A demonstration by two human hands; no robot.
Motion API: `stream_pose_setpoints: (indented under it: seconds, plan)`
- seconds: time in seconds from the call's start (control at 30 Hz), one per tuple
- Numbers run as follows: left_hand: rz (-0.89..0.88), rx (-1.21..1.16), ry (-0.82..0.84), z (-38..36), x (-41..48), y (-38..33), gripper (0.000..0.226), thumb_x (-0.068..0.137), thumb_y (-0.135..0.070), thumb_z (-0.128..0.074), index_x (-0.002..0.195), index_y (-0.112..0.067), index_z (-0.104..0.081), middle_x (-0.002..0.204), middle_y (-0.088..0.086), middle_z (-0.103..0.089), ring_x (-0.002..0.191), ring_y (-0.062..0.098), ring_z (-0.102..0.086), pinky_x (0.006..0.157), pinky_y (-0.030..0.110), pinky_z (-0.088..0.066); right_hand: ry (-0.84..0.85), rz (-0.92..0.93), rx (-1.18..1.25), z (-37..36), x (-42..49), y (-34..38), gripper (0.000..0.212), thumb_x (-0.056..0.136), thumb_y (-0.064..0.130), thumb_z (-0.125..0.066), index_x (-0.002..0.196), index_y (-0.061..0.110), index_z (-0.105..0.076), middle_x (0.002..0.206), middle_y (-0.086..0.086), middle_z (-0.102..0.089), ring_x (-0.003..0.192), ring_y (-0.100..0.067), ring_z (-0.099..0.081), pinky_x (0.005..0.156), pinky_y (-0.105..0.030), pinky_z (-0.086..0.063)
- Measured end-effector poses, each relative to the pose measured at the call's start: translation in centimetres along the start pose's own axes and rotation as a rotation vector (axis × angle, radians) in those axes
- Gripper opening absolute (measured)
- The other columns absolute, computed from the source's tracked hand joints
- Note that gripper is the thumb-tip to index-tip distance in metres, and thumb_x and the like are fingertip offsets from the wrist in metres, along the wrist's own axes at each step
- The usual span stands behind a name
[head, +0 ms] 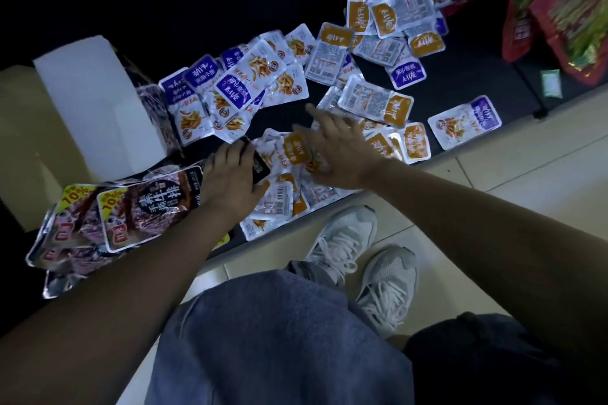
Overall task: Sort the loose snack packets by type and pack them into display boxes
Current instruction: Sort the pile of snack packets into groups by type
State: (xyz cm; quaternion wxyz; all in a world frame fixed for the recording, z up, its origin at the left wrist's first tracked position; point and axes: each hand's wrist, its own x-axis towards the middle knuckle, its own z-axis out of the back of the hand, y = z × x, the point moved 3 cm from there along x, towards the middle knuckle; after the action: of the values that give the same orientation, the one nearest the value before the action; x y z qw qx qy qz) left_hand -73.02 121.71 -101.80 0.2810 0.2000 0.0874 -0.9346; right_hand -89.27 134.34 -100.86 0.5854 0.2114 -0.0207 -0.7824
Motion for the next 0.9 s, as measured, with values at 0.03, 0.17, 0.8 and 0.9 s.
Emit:
stream_pose_setpoints:
  seconds: [0.03,0.17,0.8,0.9]
  plan:
    - [-0.01,0.018,0.033,-0.2,-0.4,0.6,0.072,0.096,-0.044,-0.046,0.153,-0.017,-0.013,0.159,0.008,-0.013,0.146,0.029,-0.009,0.118,0.043,-0.01,0.014,0.061,0.003,-0.1,0.7,1.5,0.087,0.084,0.051,-0.062,0.153,0.027,-0.015,0.162,-0.009,0.002,0.148,-0.029,-0.004,0.117,-0.053,-0.01]
    - [-0.039,0.102,0.083,-0.8,-1.9,3.0,0.065,0.097,-0.041,-0.045,0.153,-0.031,-0.013,0.161,0.003,-0.01,0.147,0.028,-0.008,0.118,0.041,-0.01,0.192,0.154,-0.136,-3.0,2.6,6.0,0.087,0.09,0.063,-0.046,0.154,0.021,-0.006,0.162,-0.003,0.0,0.149,-0.024,-0.002,0.118,-0.047,-0.004]
    - [0.016,0.255,0.064,-1.5,-3.7,5.4,0.094,0.08,-0.077,-0.042,0.142,-0.009,-0.026,0.155,0.012,-0.021,0.146,0.029,-0.01,0.115,0.054,-0.014,0.123,0.244,-0.21,-5.4,2.8,6.5,0.092,0.083,0.063,-0.056,0.153,0.017,-0.019,0.16,-0.009,-0.014,0.148,-0.028,-0.01,0.117,-0.053,-0.009]
    - [-0.032,0.28,0.053,-1.8,-3.8,5.7,0.082,0.085,-0.062,-0.05,0.141,-0.007,-0.025,0.153,0.014,-0.023,0.145,0.031,-0.012,0.116,0.052,-0.013,0.112,0.261,-0.193,-4.6,2.7,5.0,0.085,0.084,0.053,-0.061,0.152,0.019,-0.023,0.159,-0.004,-0.018,0.148,-0.025,-0.009,0.116,-0.049,-0.005]
